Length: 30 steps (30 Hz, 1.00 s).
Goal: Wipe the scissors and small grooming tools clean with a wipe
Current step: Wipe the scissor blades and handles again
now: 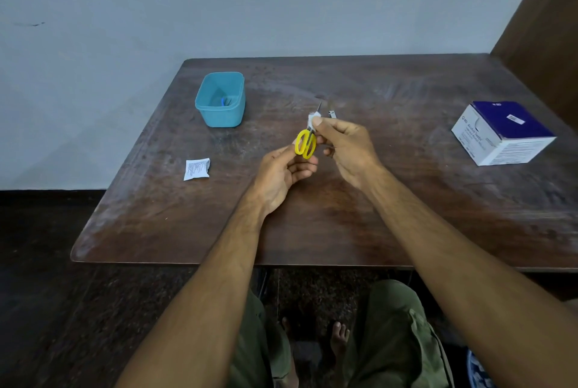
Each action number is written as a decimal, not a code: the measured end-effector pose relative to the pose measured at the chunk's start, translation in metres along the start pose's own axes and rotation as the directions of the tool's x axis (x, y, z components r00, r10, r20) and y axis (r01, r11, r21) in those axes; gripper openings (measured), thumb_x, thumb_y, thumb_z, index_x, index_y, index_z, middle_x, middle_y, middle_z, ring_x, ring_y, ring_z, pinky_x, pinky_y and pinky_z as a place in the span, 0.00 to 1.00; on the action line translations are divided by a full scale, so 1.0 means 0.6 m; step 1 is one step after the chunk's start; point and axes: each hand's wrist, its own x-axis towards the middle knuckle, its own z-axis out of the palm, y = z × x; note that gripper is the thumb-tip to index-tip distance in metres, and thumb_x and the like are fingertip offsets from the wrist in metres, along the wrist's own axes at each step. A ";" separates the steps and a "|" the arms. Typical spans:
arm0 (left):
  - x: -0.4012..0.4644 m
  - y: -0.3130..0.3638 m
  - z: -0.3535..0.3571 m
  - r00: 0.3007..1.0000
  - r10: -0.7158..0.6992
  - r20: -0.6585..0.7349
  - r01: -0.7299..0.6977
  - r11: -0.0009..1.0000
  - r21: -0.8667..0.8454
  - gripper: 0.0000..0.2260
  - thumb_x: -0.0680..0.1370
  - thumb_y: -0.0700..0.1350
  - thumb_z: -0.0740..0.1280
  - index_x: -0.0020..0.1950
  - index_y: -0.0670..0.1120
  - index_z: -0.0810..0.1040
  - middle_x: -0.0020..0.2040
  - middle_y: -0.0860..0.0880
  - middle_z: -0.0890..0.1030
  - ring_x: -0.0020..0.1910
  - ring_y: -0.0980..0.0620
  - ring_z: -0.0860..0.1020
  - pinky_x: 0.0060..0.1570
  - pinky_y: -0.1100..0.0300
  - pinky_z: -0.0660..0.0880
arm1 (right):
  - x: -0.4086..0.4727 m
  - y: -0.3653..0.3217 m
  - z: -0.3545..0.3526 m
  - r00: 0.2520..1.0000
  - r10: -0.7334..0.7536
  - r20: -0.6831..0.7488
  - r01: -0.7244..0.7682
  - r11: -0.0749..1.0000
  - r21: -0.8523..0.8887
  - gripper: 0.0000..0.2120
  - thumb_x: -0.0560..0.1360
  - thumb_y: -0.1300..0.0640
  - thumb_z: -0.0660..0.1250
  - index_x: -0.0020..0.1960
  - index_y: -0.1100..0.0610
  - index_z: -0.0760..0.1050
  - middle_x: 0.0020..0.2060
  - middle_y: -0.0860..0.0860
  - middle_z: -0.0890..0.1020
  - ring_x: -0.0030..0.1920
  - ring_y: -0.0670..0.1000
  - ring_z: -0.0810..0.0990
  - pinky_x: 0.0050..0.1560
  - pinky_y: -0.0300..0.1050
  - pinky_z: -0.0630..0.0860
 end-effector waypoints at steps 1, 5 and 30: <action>0.000 -0.001 0.000 1.000 0.009 0.002 -0.009 1.000 -0.002 0.12 0.83 0.43 0.58 0.50 0.38 0.79 0.36 0.46 0.82 0.33 0.55 0.79 0.35 0.67 0.76 | 0.000 0.000 0.001 1.000 -0.002 0.006 0.002 1.000 0.005 0.05 0.76 0.55 0.70 0.41 0.54 0.82 0.35 0.47 0.82 0.35 0.43 0.76 0.34 0.37 0.68; -0.002 -0.002 -0.002 0.999 0.035 0.000 -0.035 0.999 -0.009 0.08 0.81 0.42 0.61 0.50 0.40 0.78 0.35 0.47 0.78 0.32 0.56 0.75 0.33 0.67 0.74 | -0.001 -0.002 0.000 1.000 0.012 0.013 -0.012 1.000 0.014 0.06 0.76 0.55 0.70 0.41 0.53 0.83 0.35 0.48 0.83 0.35 0.43 0.78 0.35 0.38 0.68; 0.009 -0.029 0.004 0.955 0.294 -0.029 -0.263 0.891 0.369 0.01 0.75 0.38 0.71 0.43 0.43 0.81 0.30 0.54 0.79 0.29 0.58 0.74 0.32 0.66 0.72 | -0.011 -0.036 -0.032 0.999 0.020 0.035 -0.007 0.943 -0.333 0.06 0.73 0.58 0.73 0.41 0.61 0.83 0.28 0.46 0.82 0.25 0.37 0.76 0.26 0.26 0.68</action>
